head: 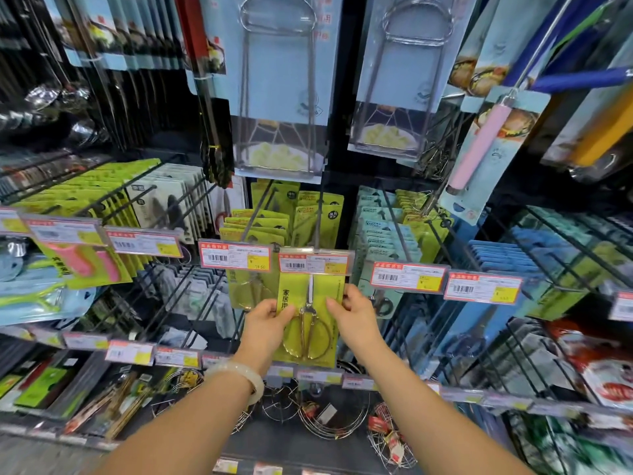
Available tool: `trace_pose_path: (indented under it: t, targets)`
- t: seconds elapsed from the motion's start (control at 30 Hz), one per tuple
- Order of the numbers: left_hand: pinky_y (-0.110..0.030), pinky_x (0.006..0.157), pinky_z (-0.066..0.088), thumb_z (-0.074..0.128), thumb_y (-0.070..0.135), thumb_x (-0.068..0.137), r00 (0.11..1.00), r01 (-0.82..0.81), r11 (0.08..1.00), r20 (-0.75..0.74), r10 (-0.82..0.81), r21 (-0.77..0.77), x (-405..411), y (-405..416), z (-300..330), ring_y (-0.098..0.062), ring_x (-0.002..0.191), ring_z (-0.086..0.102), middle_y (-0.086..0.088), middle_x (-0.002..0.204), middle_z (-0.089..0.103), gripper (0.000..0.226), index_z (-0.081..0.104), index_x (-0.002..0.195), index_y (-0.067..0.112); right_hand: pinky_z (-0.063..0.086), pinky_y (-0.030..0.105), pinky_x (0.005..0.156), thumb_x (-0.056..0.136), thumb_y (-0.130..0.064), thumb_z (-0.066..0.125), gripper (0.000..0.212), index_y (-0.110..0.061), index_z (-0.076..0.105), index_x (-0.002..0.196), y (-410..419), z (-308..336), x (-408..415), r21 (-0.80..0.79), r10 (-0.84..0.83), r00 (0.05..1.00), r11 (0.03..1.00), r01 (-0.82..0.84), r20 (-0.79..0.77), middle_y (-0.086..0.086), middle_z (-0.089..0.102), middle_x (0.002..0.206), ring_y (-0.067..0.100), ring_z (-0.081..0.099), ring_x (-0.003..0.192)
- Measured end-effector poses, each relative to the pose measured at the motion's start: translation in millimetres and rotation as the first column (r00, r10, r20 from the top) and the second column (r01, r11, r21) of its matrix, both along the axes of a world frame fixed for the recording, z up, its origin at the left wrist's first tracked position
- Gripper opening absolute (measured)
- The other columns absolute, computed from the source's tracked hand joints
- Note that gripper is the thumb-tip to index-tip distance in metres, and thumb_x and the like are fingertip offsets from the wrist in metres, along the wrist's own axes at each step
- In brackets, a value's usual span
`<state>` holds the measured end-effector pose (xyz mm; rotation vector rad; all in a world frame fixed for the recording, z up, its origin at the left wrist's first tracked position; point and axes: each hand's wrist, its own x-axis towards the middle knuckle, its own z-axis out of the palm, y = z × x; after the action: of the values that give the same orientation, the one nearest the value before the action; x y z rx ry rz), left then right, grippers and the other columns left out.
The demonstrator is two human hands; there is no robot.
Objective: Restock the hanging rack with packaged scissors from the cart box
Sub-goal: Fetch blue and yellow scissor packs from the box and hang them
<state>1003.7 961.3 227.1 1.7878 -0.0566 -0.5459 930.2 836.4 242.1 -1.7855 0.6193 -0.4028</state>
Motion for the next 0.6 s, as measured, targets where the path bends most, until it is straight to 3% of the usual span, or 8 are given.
trace_pose_path:
  t: [0.13, 0.23, 0.3, 0.4, 0.43, 0.5, 0.6]
  targets:
    - [-0.037, 0.106, 0.041, 0.06, 0.026, 0.092, 1.0, 0.019, 0.999, 0.0, -0.019, 0.047, 3.8, -6.9, 4.4, -0.026, 0.122, 0.052, -0.01, 0.135, 0.053, 0.053, 0.046, 0.137, 0.003, 0.049, 0.038, 0.094, 0.091, -0.01, 0.055, 0.014, -0.02, 0.055, 0.101, -5.6, -4.7, 7.6, -0.038, -0.019, 0.999, 0.999, 0.017, -0.043, 0.006, 0.065, 0.106, 0.022, 0.06, 0.1]
    - [-0.033, 0.104, 0.037, 0.055, 0.029, 0.095, 0.998, 0.05, 0.992, 0.026, -0.054, 0.115, 5.6, -10.5, 3.2, -0.025, 0.129, 0.045, -0.01, 0.143, 0.046, 0.055, 0.041, 0.14, 0.003, 0.049, 0.041, 0.092, 0.092, -0.02, 0.054, 0.018, -0.015, 0.055, 0.109, -9.2, -10.3, 12.4, -0.097, -0.037, 0.991, 0.995, 0.025, -0.132, 0.008, 0.064, 0.11, 0.025, 0.06, 0.102]
    - [-0.031, 0.1, 0.038, 0.051, 0.03, 0.096, 0.996, 0.075, 0.983, 0.034, -0.082, 0.164, 7.4, -11.2, 0.8, -0.025, 0.128, 0.046, -0.009, 0.143, 0.047, 0.052, 0.041, 0.141, 0.006, 0.049, 0.042, 0.093, 0.093, -0.024, 0.054, 0.028, -0.014, 0.051, 0.118, -11.5, -13.0, 12.7, -0.06, -0.043, 0.983, 0.998, 0.032, -0.179, 0.008, 0.063, 0.111, 0.025, 0.061, 0.103]
    - [-0.034, 0.089, 0.046, 0.05, 0.031, 0.097, 0.991, 0.11, 0.942, 0.038, -0.128, 0.319, 7.3, -10.6, -6.4, -0.028, 0.112, 0.056, -0.012, 0.14, 0.048, 0.055, 0.034, 0.145, 0.008, 0.043, 0.031, 0.093, 0.093, -0.026, 0.054, 0.047, -0.013, 0.037, 0.135, -17.4, -19.2, 4.1, -0.03, 0.0, 0.949, 0.999, -0.01, -0.316, 0.007, 0.056, 0.118, 0.022, 0.055, 0.109]
    - [-0.035, 0.087, 0.047, 0.051, 0.031, 0.096, 0.985, 0.141, 0.906, 0.037, -0.17, 0.399, 4.6, -11.1, -9.7, -0.03, 0.11, 0.057, -0.015, 0.138, 0.05, 0.057, 0.032, 0.145, 0.008, 0.041, 0.03, 0.093, 0.094, -0.026, 0.054, 0.051, -0.012, 0.034, 0.139, -19.8, -22.2, -1.9, -0.037, 0.023, 0.928, 0.998, -0.04, -0.372, 0.008, 0.053, 0.122, 0.022, 0.053, 0.113]
    - [-0.038, 0.096, 0.046, 0.053, 0.033, 0.095, 0.946, 0.249, 0.782, 0.028, -0.321, 0.571, -7.3, -16.1, -17.0, -0.034, 0.121, 0.052, -0.016, 0.14, 0.048, 0.059, 0.031, 0.144, 0.007, 0.039, 0.028, 0.096, 0.094, -0.027, 0.054, 0.054, -0.01, 0.033, 0.141, -24.8, -28.8, -19.9, -0.105, 0.06, 0.881, 0.987, -0.123, -0.469, 0.01, 0.048, 0.137, 0.025, 0.049, 0.124]
    - [-0.041, 0.109, 0.036, 0.052, 0.04, 0.093, 0.819, 0.357, 0.543, 0.026, -0.574, 0.76, -42.7, -35.7, -22.9, -0.034, 0.134, 0.038, -0.014, 0.147, 0.037, 0.062, 0.03, 0.144, 0.013, 0.04, 0.031, 0.096, 0.092, -0.027, 0.056, 0.05, -0.007, 0.038, 0.134, -37.3, -37.4, -58.9, -0.291, 0.065, 0.798, 0.911, -0.293, -0.599, 0.016, 0.047, 0.135, 0.03, 0.048, 0.123]
